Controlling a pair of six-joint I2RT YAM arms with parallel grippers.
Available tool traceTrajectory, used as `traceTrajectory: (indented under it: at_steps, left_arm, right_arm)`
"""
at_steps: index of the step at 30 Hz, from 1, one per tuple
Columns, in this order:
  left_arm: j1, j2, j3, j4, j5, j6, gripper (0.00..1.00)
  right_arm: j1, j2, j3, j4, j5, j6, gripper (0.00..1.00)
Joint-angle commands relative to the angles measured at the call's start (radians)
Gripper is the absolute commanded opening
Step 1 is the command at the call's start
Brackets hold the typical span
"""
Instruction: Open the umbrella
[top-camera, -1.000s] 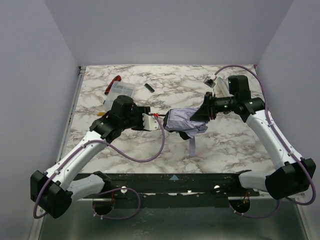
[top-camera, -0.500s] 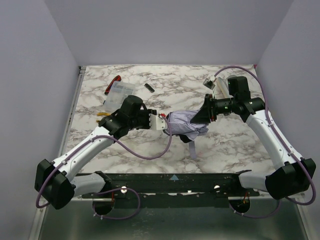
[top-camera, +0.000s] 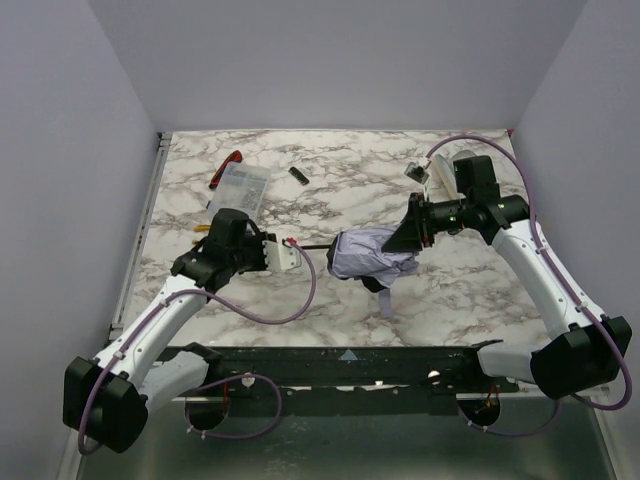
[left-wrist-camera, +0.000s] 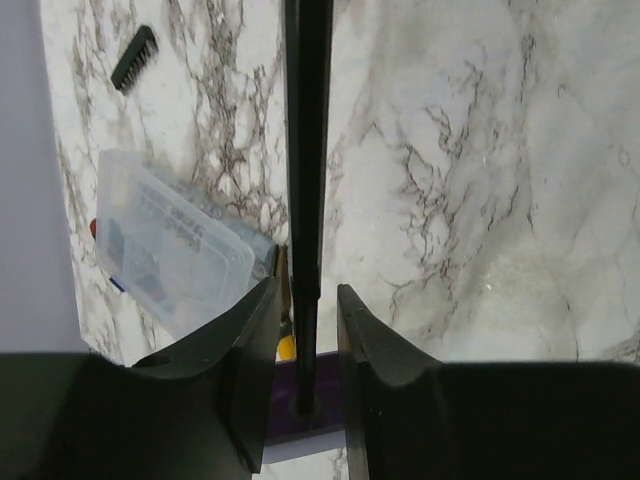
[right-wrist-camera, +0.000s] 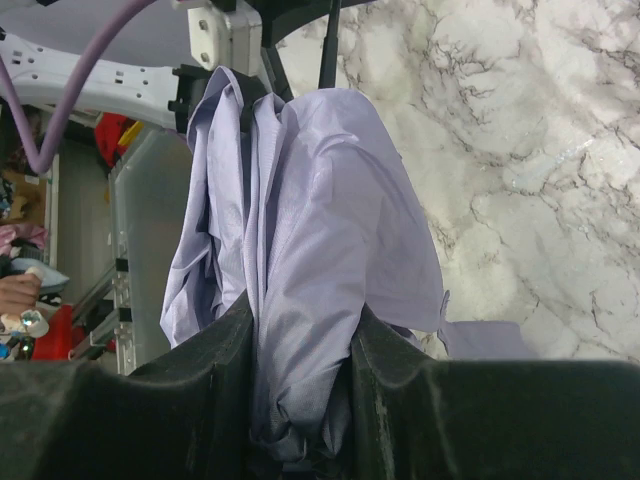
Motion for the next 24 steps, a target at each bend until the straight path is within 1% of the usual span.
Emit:
traceTrajectory:
  at_steps: [1, 10, 16, 20, 24]
  left_arm:
    - [0.066, -0.052, -0.066, -0.053, -0.01, 0.09, 0.31]
    - [0.199, -0.09, -0.148, -0.072, 0.009, 0.204, 0.32]
    - [0.289, -0.101, -0.179, -0.076, 0.019, 0.275, 0.33]
    - [0.308, -0.091, -0.185, -0.074, 0.005, 0.292, 0.33]
    - [0.308, -0.072, -0.154, -0.082, 0.007, 0.278, 0.33]
  right_arm:
    - [-0.003, -0.023, 0.037, -0.058, -0.051, -0.049, 0.0]
    - [-0.012, -0.022, 0.049, -0.149, -0.044, -0.131, 0.0]
    - [-0.032, -0.018, 0.054, -0.185, -0.051, -0.157, 0.0]
    - [-0.044, -0.011, 0.054, -0.184, -0.065, -0.161, 0.0]
    - [-0.044, -0.012, 0.048, -0.16, -0.066, -0.14, 0.0]
